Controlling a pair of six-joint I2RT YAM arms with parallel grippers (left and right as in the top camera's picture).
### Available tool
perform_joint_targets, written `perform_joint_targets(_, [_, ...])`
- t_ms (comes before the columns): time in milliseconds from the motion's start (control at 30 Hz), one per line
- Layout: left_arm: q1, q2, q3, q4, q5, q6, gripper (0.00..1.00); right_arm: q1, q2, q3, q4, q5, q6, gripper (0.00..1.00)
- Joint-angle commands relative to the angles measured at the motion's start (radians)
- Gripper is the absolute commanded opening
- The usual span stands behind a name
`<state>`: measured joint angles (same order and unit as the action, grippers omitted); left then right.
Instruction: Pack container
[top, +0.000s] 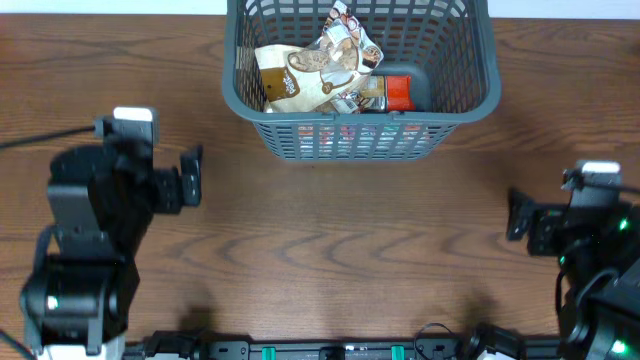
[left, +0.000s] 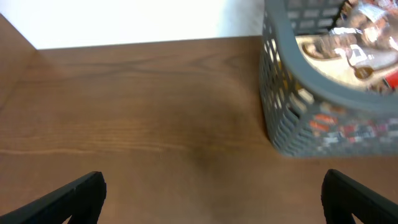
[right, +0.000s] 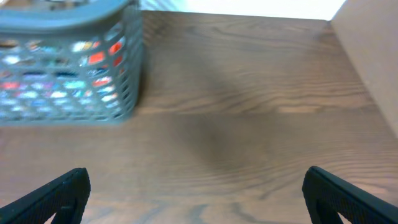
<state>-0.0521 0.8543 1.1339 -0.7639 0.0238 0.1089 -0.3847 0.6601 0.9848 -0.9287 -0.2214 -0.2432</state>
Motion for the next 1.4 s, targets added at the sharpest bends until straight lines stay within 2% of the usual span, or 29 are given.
perform_joint_targets(0, [0.006, -0.081, -0.078, 0.007, 0.049, 0.026, 0.99, 0.006, -0.059, -0.068, -0.019, -0.071, -0.012, 0.99])
perform_joint_targets(167, [0.006, -0.172, -0.175, 0.002, 0.063, 0.043, 0.98, 0.006, -0.102, -0.123, -0.082, -0.074, -0.011, 0.99])
perform_joint_targets(433, [0.006, -0.171, -0.186, -0.021, 0.063, 0.043, 0.99, 0.006, -0.101, -0.123, -0.173, -0.074, -0.012, 0.99])
perform_joint_targets(1067, [0.006, -0.17, -0.186, -0.02, 0.063, 0.043, 0.99, 0.012, -0.108, -0.123, -0.191, -0.074, -0.012, 0.99])
perform_joint_targets(1133, [0.006, -0.17, -0.186, -0.02, 0.063, 0.043, 0.99, 0.046, -0.125, -0.123, -0.187, -0.061, -0.016, 0.99])
perform_joint_targets(1233, [0.006, -0.17, -0.186, -0.021, 0.063, 0.043, 0.99, 0.18, -0.177, -0.13, -0.175, -0.056, -0.012, 0.99])
perform_joint_targets(1367, [0.006, -0.17, -0.186, -0.02, 0.063, 0.043, 0.99, 0.383, -0.295, -0.193, -0.037, -0.041, 0.0, 0.99])
